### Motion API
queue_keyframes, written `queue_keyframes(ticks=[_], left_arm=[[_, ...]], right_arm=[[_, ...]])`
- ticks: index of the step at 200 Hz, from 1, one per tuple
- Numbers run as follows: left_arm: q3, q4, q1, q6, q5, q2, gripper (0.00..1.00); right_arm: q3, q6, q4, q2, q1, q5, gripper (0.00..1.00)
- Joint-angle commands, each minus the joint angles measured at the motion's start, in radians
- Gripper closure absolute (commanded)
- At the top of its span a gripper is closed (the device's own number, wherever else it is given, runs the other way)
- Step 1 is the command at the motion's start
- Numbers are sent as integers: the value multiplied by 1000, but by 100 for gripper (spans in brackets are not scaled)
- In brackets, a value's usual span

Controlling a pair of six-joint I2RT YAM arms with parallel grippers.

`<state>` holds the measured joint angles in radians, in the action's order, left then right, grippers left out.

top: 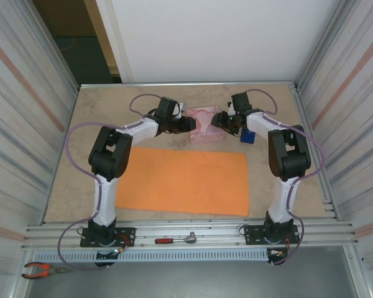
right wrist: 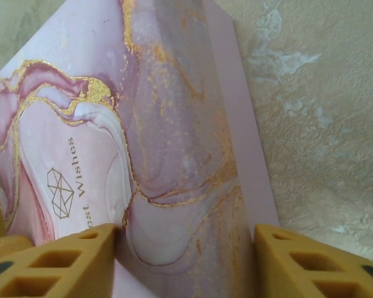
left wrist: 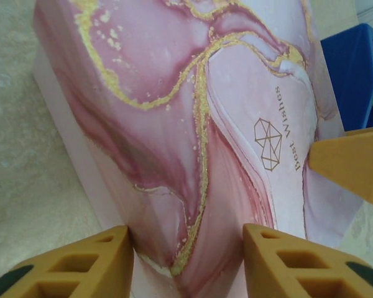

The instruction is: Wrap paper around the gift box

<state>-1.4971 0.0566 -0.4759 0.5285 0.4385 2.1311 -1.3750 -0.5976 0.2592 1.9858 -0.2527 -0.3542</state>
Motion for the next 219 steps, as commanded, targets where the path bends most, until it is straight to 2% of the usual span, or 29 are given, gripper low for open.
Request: queue_keyframes(ticks=[1, 21, 73, 120, 144, 190, 219], left_arm=[[-24, 22, -21, -21, 84, 11, 60], [21, 7, -26, -39, 96, -81, 61], [232, -1, -58, -65, 67, -388, 61], [504, -50, -89, 11, 28, -656, 61], [610, -30, -110, 57, 8, -787, 61], [730, 126, -165, 91, -68, -1040, 60], [825, 131, -170, 124, -108, -1112, 59]], right_arm=[[10, -16, -11, -6, -52, -70, 61], [45, -22, -23, -74, -91, -66, 65], [160, -59, -40, -287, -256, 38, 66], [317, -157, -78, -452, -426, 164, 66], [388, -216, -80, -503, -528, 228, 66], [472, -329, -31, -587, -686, 338, 66], [536, -395, -54, -592, -727, 362, 65]])
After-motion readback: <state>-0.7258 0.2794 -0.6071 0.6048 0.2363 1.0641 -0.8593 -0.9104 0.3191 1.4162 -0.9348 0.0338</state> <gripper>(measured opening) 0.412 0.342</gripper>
